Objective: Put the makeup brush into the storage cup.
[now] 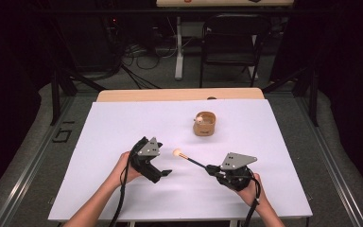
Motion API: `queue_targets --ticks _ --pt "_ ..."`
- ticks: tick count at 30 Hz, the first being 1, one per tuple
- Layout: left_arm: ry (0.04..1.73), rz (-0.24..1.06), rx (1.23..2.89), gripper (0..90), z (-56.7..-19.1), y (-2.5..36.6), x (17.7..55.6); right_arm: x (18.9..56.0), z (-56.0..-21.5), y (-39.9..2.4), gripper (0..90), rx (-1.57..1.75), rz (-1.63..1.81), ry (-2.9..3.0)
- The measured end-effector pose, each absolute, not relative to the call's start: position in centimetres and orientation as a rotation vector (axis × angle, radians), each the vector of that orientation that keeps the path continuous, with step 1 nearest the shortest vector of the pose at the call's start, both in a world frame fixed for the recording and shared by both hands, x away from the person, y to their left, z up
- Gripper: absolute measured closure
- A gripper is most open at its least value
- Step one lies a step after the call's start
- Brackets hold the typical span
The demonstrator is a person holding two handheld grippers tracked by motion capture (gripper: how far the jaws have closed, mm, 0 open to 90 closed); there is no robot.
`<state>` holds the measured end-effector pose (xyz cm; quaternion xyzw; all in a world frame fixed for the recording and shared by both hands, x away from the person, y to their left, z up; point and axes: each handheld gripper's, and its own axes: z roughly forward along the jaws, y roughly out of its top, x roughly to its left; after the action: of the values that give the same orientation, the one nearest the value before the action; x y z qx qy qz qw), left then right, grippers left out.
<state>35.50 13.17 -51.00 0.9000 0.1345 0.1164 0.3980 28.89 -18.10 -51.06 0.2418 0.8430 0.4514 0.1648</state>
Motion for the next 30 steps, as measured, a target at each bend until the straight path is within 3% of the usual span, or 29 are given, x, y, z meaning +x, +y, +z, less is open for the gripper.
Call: queue_targets --ticks 18,30 --pt "0.398 0.384 2.151 0.0 -50.5 13.5 35.1 28.5 -50.9 -17.6 85.0 0.725 1.392 2.285" --pt "0.444 0.28 2.062 0.0 -50.5 13.7 35.4 28.3 -50.9 -17.0 85.0 0.747 1.485 2.184"
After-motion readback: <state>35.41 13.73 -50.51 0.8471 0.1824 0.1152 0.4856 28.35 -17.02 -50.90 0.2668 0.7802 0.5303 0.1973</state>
